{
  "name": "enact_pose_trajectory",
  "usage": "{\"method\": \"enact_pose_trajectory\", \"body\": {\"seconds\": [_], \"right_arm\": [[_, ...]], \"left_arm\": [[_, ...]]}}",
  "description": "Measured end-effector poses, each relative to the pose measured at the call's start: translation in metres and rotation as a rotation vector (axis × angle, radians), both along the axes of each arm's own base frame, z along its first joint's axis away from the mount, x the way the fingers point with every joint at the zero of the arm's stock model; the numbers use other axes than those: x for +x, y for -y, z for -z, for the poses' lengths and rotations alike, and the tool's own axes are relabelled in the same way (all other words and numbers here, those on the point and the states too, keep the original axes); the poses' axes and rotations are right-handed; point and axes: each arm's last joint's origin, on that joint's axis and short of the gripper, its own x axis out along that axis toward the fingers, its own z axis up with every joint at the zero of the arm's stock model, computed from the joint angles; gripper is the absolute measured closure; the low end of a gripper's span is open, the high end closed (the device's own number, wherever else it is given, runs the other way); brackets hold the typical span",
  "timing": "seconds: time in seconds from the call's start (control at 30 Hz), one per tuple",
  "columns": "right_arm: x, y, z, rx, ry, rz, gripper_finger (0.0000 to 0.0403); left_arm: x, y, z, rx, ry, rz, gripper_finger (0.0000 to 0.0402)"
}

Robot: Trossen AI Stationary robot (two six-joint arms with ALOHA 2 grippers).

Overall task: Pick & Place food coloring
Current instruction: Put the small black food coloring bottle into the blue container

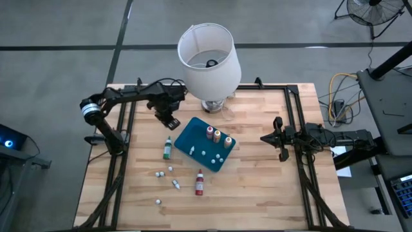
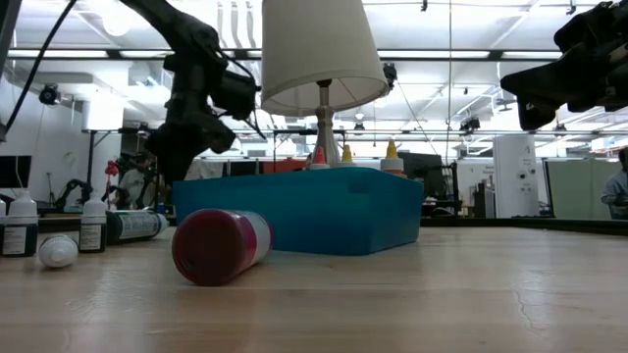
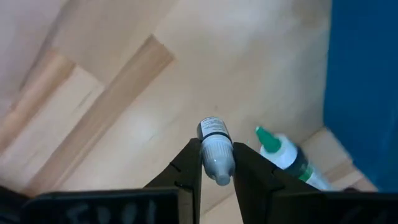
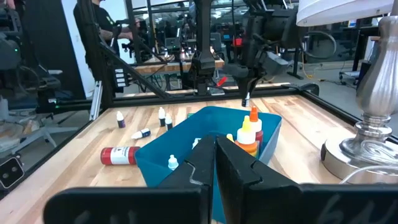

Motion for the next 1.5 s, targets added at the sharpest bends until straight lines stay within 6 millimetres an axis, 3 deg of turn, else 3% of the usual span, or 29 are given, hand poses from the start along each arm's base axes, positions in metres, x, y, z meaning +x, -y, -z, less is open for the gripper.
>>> {"method": "enact_pose_trajectory", "body": {"seconds": [0.33,0.63,1.2,1.5], "right_arm": [[0.0,0.0,0.0,0.0,-0.001,0.0,0.0394],[0.0,0.0,0.0,0.0,-0.001,0.0,0.0394],[0.0,0.0,0.0,0.0,0.0,0.0,0.0394],[0.0,0.0,0.0,0.0,0.001,0.001,0.0394]], "left_arm": [[-0.025,0.022,-0.001,-0.007,0.004,0.003,0.0355],[-0.036,0.049,-0.027,0.008,0.129,0.044,0.0355],[0.0,0.089,-0.099,0.014,0.377,0.252,0.0355],[0.042,0.095,-0.103,0.037,0.396,0.477,0.0355]]}}
